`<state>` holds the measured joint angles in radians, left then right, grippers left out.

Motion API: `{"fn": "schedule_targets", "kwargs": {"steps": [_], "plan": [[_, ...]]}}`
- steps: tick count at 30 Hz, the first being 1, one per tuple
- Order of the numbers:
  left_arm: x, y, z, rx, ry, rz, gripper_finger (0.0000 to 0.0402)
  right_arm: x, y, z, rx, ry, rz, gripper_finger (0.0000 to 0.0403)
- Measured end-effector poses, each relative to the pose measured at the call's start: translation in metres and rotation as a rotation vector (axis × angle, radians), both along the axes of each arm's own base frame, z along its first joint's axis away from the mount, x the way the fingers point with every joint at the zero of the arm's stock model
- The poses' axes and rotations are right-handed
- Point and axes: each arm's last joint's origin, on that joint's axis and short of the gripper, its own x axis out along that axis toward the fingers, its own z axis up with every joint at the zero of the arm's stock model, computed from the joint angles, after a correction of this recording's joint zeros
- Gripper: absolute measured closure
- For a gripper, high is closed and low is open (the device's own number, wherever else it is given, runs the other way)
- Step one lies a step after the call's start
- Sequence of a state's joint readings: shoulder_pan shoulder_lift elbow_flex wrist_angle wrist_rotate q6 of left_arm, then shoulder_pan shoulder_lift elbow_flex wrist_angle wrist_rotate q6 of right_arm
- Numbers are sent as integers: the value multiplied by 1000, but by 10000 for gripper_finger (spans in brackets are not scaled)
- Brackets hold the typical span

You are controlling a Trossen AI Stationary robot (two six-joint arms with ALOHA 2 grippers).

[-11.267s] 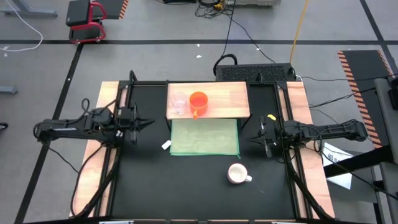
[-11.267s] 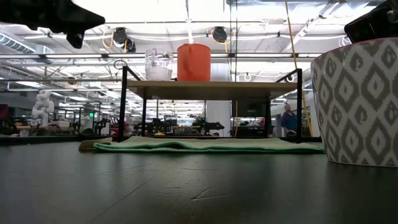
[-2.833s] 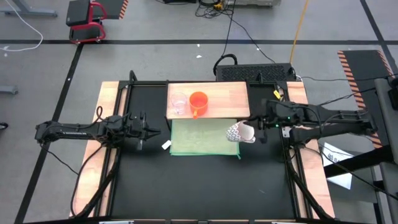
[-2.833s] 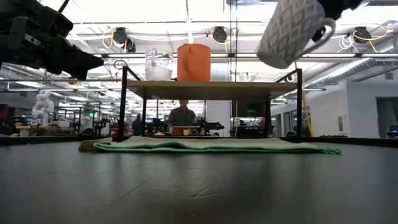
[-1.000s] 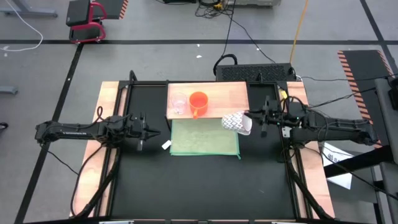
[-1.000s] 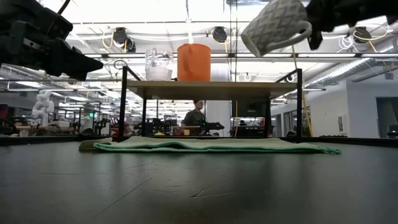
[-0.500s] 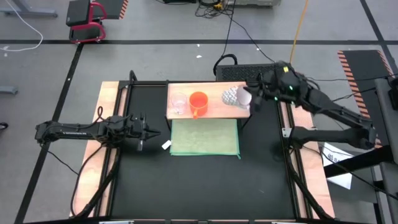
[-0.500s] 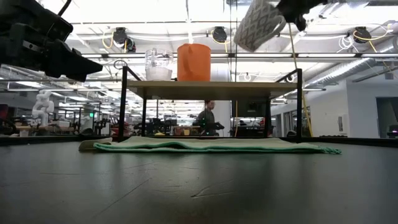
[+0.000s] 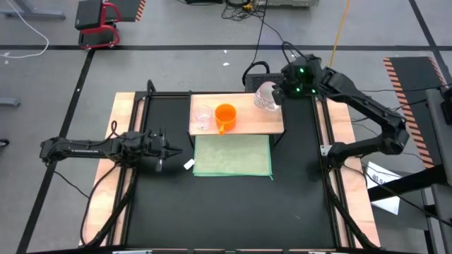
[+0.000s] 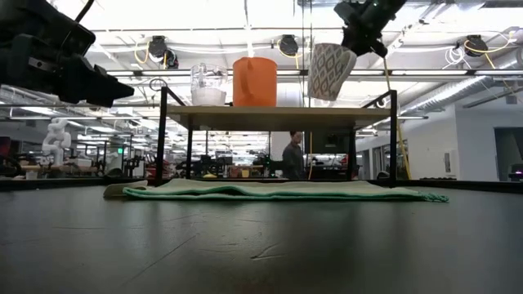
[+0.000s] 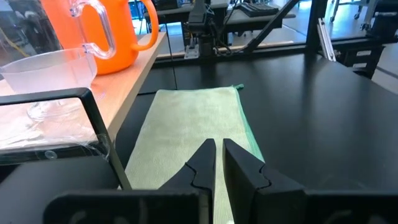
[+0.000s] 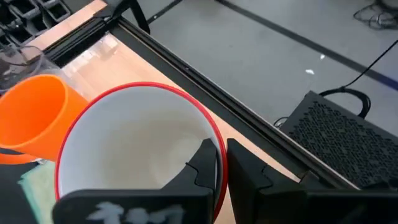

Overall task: Stack small to large cups/mugs on shelf
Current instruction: Put the gray patterned mug on the shelf

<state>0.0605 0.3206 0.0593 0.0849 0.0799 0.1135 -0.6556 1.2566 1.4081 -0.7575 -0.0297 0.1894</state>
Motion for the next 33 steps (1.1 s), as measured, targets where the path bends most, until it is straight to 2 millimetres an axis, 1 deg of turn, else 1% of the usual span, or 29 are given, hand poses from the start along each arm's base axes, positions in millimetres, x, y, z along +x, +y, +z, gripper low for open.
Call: {"fn": "schedule_targets", "kwargs": {"steps": [7, 10, 16, 20, 30, 33], "plan": [[0, 0, -2, 11, 23, -2, 369, 7, -3, 21, 57, 21, -19, 394], [0, 0, -2, 11, 23, -1, 369, 7, -2, 26, 87, 27, -39, 394], [0, 0, -2, 12, 23, -1, 369, 9, -1, 20, 134, 76, -51, 394], [0, 0, -2, 12, 22, -2, 369, 13, 1, 19, 119, 88, -50, 394], [0, 0, -2, 12, 22, -1, 369, 16, 4, 9, 162, 171, -69, 394], [0, 0, -2, 12, 22, -1, 369, 18, 7, 9, 162, 172, -73, 394]]}}
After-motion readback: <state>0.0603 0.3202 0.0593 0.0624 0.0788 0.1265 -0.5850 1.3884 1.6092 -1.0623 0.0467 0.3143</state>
